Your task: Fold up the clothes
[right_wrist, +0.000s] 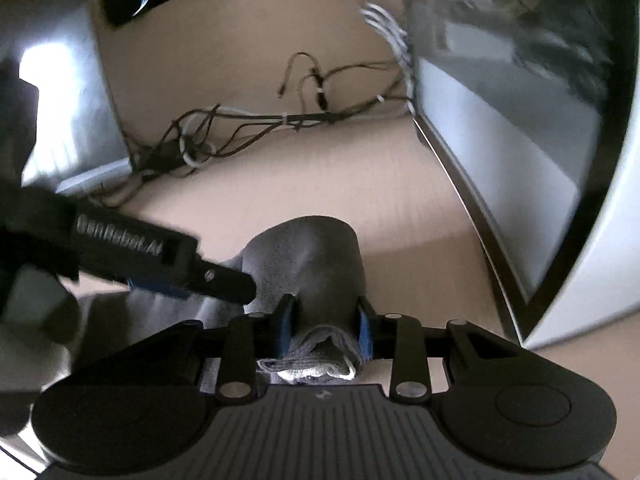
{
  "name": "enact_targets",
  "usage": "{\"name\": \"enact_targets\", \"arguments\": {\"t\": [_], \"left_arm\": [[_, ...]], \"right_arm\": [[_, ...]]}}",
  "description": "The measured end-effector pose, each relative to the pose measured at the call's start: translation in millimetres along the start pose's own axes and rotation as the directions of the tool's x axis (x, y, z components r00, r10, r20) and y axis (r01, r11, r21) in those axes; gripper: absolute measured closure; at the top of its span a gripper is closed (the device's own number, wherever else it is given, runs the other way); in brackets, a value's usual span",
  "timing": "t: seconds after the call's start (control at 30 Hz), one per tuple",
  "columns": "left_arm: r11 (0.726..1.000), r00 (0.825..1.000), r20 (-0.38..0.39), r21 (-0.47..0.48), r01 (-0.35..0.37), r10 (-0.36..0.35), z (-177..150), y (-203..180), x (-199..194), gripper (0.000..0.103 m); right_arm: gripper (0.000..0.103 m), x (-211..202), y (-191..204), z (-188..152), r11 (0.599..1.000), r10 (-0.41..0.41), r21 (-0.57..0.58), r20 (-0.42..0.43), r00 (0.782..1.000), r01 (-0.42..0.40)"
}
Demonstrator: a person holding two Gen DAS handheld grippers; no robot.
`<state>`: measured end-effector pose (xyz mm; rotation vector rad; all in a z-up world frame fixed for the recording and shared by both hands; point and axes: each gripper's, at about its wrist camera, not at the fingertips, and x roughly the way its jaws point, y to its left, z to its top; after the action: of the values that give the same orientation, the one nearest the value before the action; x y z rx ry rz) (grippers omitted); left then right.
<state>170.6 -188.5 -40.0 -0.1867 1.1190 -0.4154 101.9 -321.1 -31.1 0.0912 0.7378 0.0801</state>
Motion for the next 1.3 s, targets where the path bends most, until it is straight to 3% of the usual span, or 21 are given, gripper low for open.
{"name": "enact_targets", "arguments": {"t": [0.1, 0.23, 0.33, 0.43, 0.63, 0.77, 0.9, 0.97, 1.03, 1.17, 1.3], "left_arm": [[1.000, 1.000, 0.019, -0.002, 0.009, -0.009, 3, -2, -8, 0.027], [1.000, 0.999, 0.037, 0.007, -0.006, 0.006, 4, -6, -12, 0.027], [0.999, 0.998, 0.035, 0.012, -0.044, 0.044, 3, -6, -9, 0.026], [0.998, 0.997, 0.029, 0.001, -0.065, 0.065, 3, 0, -6, 0.023], [0.996, 0.995, 0.027, -0.007, -0.093, 0.093, -1, 7, -6, 0.022], [0.994, 0.994, 0.027, -0.015, -0.105, 0.105, -2, 11, -8, 0.021], [0.991, 0.991, 0.026, -0.033, -0.131, 0.132, -5, 19, -13, 0.020], [0.987, 0.988, 0.025, -0.044, -0.152, 0.153, -7, 25, -16, 0.023], [0.984, 0.986, 0.023, -0.062, -0.166, 0.168, -8, 33, -21, 0.026], [0.987, 0.992, 0.063, -0.117, -0.106, 0.113, -8, 44, -42, 0.025], [0.990, 0.989, 0.111, -0.112, -0.081, 0.093, -3, 41, -58, 0.023]], "right_arm": [[0.071, 2, 29, -5, 0.982, -0.053, -0.180, 0.041, 0.998, 0.059], [0.070, 1, 61, -19, 0.911, -0.079, -0.397, 0.098, 0.992, 0.111], [0.068, 0, 76, -27, 0.861, -0.065, -0.495, 0.116, 0.991, 0.115], [0.062, -2, 71, -24, 0.875, -0.025, -0.478, 0.102, 0.994, 0.071], [0.047, -12, 26, 2, 0.979, 0.126, -0.169, 0.057, 0.990, -0.115], [0.036, 2, 1, 3, 0.982, 0.189, 0.024, 0.005, 0.982, -0.189], [0.034, 12, 4, 1, 0.976, 0.210, 0.063, -0.011, 0.978, -0.209], [0.049, 13, 14, 2, 0.984, 0.179, 0.016, 0.006, 0.984, -0.179], [0.056, 9, 30, 1, 0.988, 0.133, -0.085, 0.027, 0.991, -0.131], [0.056, 2, 62, -7, 0.959, 0.083, -0.277, 0.045, 0.996, -0.067], [0.056, -3, 90, -15, 0.901, 0.067, -0.432, 0.065, 0.996, -0.033]]}}
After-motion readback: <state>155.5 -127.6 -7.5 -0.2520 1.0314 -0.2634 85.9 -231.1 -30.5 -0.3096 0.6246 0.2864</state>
